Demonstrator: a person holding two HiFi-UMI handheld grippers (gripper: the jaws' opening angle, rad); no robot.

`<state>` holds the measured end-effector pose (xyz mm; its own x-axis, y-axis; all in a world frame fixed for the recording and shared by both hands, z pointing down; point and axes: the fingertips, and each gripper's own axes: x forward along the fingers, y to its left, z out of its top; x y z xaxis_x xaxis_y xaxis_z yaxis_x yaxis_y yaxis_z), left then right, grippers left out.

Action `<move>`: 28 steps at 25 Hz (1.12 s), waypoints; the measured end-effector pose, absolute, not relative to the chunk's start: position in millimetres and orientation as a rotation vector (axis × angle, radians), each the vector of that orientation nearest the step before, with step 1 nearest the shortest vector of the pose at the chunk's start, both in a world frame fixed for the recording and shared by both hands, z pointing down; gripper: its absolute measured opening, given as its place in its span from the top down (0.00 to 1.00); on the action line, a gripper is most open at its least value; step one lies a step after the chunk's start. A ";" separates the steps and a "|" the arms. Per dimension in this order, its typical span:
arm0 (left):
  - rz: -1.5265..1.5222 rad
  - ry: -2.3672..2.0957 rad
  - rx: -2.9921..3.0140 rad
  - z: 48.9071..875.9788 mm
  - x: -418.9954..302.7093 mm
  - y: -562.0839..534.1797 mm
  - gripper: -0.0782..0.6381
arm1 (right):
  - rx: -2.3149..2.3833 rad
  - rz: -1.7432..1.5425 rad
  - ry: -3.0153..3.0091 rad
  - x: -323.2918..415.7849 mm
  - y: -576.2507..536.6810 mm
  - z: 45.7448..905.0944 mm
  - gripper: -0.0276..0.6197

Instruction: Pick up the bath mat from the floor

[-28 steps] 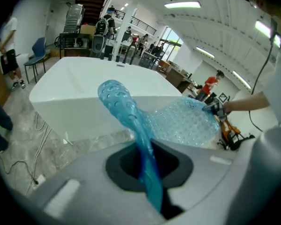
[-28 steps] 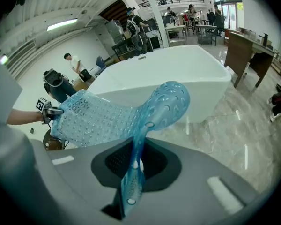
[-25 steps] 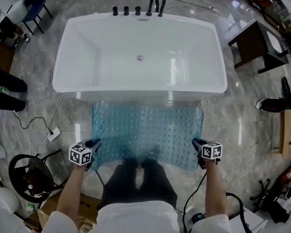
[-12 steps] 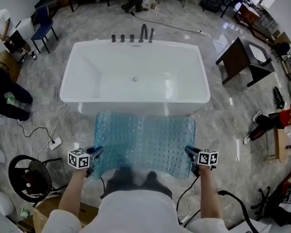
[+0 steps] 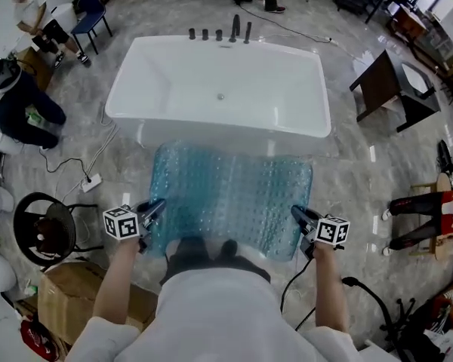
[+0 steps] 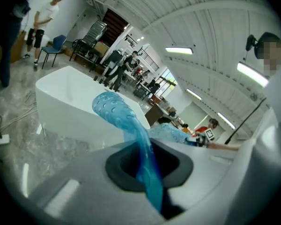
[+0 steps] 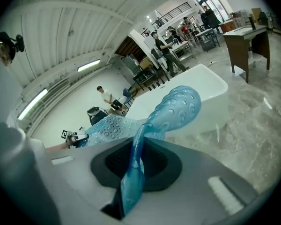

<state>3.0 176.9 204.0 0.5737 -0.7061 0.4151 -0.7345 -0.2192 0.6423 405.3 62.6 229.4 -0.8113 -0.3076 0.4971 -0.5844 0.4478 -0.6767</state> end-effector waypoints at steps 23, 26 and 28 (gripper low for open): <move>-0.069 -1.096 2.044 120.8 -13.4 243.9 0.86 | 0.832 1.339 -2.650 343.4 138.1 131.9 0.89; -0.062 -1.091 2.052 121.2 -17.2 240.6 0.86 | 0.833 1.325 -2.642 337.9 137.4 130.6 0.89; -0.075 -1.092 2.052 121.0 -21.3 240.5 0.86 | 0.841 1.322 -2.644 334.7 136.3 130.5 0.89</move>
<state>-21.3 240.5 121.0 0.6267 -0.7216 0.2941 -0.6749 -0.3140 0.6677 334.7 136.3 130.5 -0.8480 -0.4409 0.2942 -0.4999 0.4808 -0.7203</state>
